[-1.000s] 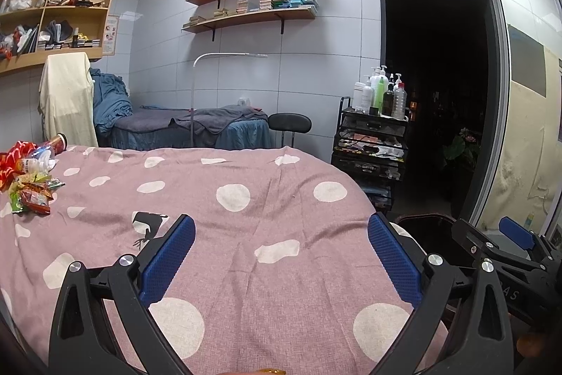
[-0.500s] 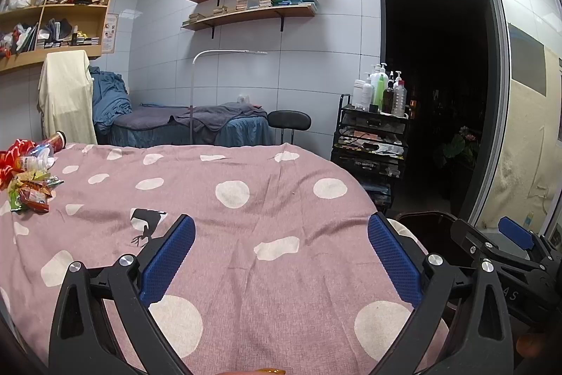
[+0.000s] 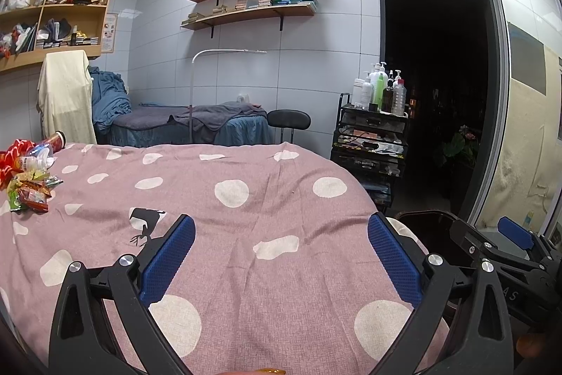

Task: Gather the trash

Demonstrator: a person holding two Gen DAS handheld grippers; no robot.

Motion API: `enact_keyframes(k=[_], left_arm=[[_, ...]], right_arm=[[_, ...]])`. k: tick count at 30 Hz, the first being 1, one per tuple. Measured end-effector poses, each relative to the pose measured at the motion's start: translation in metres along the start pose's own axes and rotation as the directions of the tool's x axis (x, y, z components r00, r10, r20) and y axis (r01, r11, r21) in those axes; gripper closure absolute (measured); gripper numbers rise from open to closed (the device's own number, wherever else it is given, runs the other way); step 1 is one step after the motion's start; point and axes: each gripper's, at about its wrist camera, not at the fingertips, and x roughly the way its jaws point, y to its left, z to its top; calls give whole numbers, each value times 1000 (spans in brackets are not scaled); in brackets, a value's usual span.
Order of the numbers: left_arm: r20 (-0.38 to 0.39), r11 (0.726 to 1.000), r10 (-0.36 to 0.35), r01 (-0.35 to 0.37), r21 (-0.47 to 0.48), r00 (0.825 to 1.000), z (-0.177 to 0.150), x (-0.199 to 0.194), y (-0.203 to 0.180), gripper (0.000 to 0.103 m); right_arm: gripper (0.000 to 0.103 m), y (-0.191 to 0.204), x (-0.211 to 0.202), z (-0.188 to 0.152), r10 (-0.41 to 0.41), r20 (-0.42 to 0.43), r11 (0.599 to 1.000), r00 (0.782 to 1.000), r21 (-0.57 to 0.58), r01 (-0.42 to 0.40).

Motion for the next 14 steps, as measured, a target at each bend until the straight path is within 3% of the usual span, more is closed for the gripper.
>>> enact_keyframes(k=[14], left_arm=[[0,1000,9,-9,-5,1000,-3,3,3,5]], right_arm=[[5,0,3,0,-4,-3,1000,1000,0,4]])
